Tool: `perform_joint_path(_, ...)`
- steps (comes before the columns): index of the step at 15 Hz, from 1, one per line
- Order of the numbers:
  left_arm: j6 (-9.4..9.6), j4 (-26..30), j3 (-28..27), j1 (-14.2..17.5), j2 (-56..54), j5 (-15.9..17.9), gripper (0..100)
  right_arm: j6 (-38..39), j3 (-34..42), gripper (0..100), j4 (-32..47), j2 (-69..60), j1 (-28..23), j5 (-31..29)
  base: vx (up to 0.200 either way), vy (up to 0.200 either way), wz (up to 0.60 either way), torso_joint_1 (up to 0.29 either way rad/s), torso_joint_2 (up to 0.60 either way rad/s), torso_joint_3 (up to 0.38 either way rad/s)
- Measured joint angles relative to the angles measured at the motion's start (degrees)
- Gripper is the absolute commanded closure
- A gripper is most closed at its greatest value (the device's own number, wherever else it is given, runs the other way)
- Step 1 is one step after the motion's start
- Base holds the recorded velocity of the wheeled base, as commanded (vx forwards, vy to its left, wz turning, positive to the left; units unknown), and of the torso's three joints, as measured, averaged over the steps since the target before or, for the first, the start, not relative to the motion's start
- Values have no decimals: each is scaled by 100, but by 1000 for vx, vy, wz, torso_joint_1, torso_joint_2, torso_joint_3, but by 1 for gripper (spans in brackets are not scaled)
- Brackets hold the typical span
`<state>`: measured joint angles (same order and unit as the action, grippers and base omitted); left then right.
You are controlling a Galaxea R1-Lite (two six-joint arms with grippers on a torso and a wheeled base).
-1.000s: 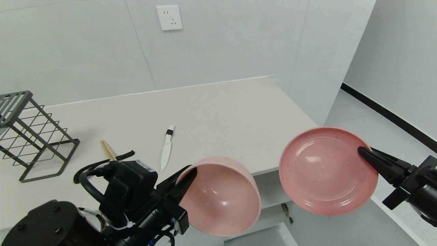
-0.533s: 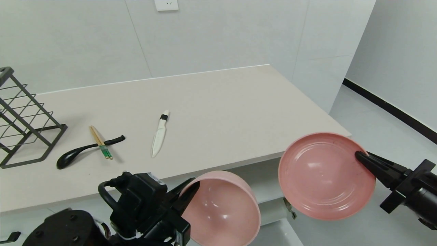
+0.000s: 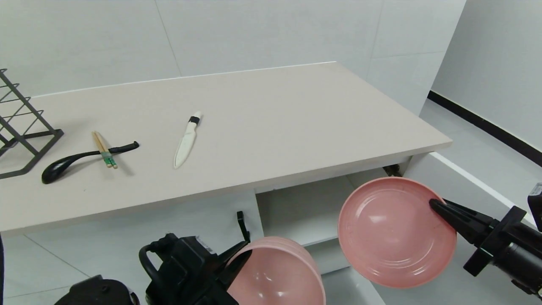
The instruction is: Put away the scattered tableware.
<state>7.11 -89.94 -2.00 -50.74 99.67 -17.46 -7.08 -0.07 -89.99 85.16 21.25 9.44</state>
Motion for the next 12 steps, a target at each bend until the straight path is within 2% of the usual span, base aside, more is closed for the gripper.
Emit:
perform_joint_path(2,0,-2,16,-61,7,0,100,-2,-2,100,-2,160,112,-2,0,0,0,-259,459,210)
perform_joint_path(6,0,2,55,-83,-88,0,100,-310,-306,100,7,898,783,-16,0,0,0,-256,394,159)
perform_joint_path(10,0,9,68,-69,-182,0,100,-383,-505,100,9,1158,1034,-22,0,0,0,-262,333,130)
perform_joint_path(12,0,-5,77,-69,-182,0,100,-372,-530,100,0,1172,1069,-24,0,0,0,-122,271,112)
